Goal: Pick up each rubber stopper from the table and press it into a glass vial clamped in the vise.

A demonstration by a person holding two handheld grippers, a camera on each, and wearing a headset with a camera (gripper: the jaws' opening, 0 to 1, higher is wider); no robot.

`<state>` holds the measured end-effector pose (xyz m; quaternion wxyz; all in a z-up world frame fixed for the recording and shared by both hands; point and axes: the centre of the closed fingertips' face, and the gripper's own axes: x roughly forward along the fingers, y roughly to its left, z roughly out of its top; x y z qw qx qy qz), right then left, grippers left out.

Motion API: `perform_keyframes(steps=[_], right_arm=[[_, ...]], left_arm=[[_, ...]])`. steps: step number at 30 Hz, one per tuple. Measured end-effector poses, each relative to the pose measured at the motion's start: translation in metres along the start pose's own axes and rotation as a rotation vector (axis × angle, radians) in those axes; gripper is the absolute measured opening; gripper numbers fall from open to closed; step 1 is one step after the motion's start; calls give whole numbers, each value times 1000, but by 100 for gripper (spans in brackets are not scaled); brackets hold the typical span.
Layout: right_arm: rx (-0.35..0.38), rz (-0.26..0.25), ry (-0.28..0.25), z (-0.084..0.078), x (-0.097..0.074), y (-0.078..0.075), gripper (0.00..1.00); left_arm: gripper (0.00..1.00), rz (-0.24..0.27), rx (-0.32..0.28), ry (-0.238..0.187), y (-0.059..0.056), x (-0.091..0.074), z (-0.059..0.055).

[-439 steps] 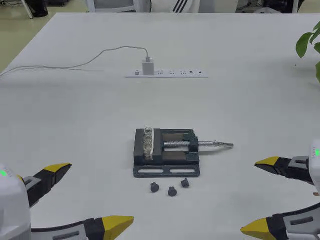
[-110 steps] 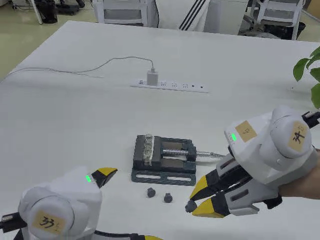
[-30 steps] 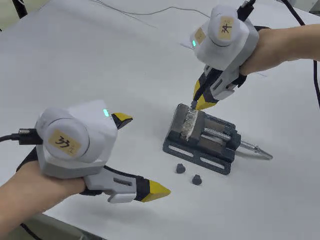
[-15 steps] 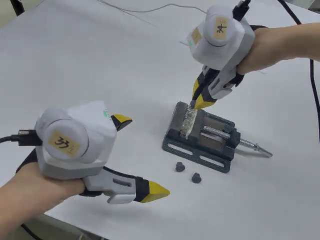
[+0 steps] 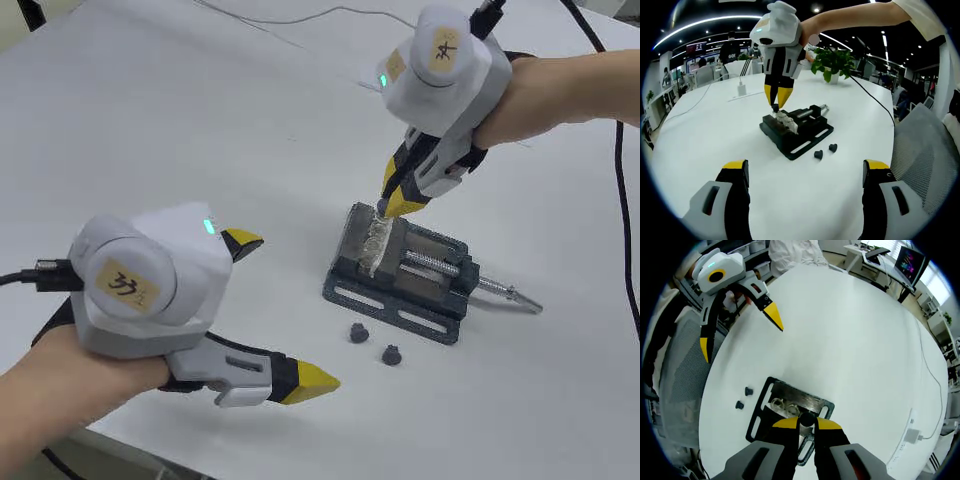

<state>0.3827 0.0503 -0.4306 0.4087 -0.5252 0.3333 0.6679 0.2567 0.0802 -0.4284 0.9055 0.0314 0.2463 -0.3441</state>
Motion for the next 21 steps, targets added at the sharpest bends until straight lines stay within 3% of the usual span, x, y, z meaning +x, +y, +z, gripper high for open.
perform_keyframes(steps=[5, 12, 21], right_arm=[[45, -11, -52, 0, 1, -2, 6], [75, -22, -71, -3, 2, -2, 6], [67, -33, -26, -2, 3, 0, 5]], left_arm=[[93, -5, -3, 1, -2, 1, -1], [93, -8, -2, 1, -3, 2, 0], [93, -7, -3, 1, -5, 3, -1]])
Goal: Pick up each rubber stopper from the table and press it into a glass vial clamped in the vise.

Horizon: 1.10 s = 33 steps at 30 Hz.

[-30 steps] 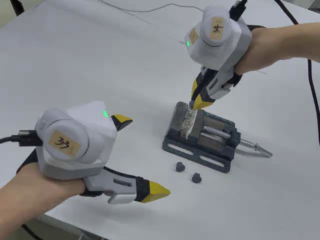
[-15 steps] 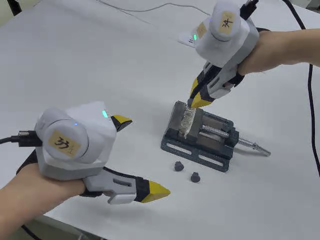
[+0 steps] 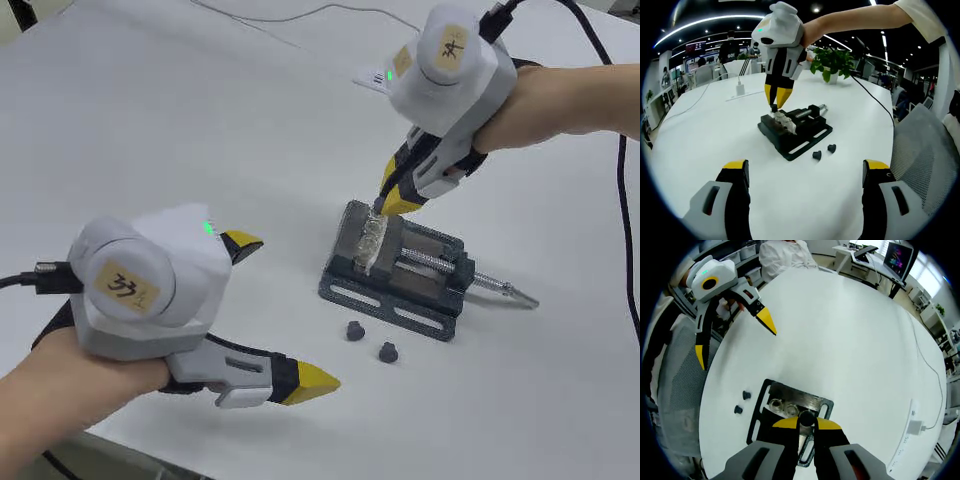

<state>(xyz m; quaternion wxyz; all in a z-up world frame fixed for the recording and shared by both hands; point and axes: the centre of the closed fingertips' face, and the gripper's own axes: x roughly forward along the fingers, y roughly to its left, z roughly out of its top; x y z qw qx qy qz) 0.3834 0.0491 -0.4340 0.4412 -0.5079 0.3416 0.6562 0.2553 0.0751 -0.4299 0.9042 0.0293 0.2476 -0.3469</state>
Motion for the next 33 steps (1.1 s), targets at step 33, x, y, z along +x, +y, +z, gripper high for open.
perform_keyframes(steps=[33], right_arm=[[190, -28, 12, 0, -4, 6, 7]], left_arm=[[92, -16, -5, 3, -6, 4, 0]])
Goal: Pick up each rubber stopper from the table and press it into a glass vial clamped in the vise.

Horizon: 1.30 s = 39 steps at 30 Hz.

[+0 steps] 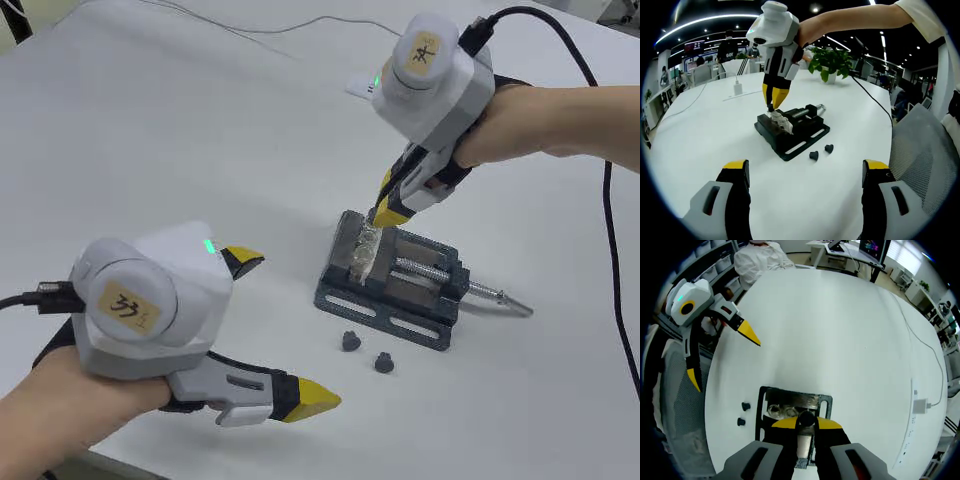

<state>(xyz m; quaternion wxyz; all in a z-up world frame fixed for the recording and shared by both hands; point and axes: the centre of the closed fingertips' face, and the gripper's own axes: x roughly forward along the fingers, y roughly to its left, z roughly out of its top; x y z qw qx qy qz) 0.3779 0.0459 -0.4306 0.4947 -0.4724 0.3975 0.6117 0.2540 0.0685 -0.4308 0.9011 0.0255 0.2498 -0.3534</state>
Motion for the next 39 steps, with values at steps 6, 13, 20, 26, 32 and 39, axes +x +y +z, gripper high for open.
perform_keyframes(steps=[6, 13, 20, 26, 32, 39], right_arm=[[-45, -2, -11, 0, -1, -4, 24], [-58, 11, -23, 0, -16, -11, 14], [-28, 44, -55, 4, -14, -11, 6], [-24, 37, -59, 3, -10, -9, 1], [-25, 56, -56, 3, -8, -4, 0], [-29, 58, -46, 1, -5, -2, 0]], left_arm=[[92, 5, -9, -7, 1, -1, 0], [92, 14, -22, -17, 4, -2, 1], [91, 16, -31, -21, 4, -2, 0], [91, 18, -37, -20, 4, -2, -1], [91, 16, -44, -15, 3, -2, -3], [91, 11, -51, -11, 2, 0, -5]])
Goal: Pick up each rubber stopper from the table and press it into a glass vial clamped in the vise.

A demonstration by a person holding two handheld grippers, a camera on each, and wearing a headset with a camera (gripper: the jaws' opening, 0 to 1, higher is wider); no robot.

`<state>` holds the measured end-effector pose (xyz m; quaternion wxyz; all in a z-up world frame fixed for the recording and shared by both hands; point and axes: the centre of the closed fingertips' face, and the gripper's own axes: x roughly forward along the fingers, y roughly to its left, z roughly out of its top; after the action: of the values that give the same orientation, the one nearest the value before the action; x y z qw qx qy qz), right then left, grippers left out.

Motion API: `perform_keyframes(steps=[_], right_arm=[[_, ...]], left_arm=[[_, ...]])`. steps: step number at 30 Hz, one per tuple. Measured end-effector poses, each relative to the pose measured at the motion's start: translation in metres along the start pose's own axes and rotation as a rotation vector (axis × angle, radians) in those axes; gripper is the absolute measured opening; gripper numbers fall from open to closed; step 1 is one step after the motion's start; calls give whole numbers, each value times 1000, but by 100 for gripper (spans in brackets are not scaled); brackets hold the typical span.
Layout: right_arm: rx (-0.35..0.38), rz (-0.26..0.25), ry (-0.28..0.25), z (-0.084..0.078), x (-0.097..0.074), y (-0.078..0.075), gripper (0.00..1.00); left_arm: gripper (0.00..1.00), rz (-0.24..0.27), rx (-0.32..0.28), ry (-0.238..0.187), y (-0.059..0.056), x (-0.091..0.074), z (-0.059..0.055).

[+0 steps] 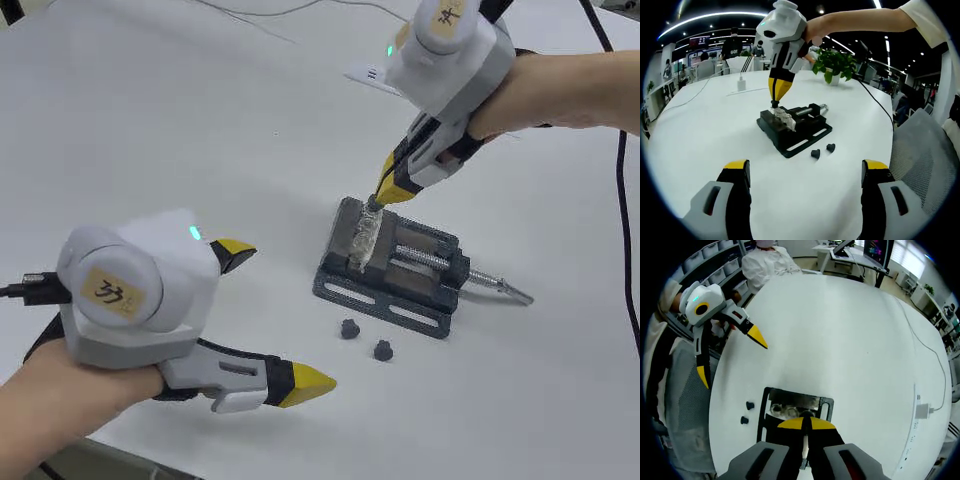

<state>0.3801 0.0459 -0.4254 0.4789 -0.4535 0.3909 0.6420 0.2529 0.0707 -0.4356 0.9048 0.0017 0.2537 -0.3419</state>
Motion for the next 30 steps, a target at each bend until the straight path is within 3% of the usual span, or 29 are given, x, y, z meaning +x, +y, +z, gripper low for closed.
perform_keyframes(steps=[12, 14, 23, 26, 30], right_arm=[[-2, 2, 17, -1, 3, -2, 0], [-37, -11, 31, 0, 3, 0, 0], [-22, -11, 59, -2, 3, -3, 0], [-68, -27, 93, -2, 5, -2, 0], [-64, -30, 111, -2, 5, -1, 0]], left_arm=[[91, 0, -14, -2, 4, 3, 0], [91, 0, -15, -2, 5, 4, 0], [91, 4, -24, 1, 8, 5, 1], [91, 4, -26, 2, 9, 6, 0], [90, 5, -28, 3, 10, 7, 1]])
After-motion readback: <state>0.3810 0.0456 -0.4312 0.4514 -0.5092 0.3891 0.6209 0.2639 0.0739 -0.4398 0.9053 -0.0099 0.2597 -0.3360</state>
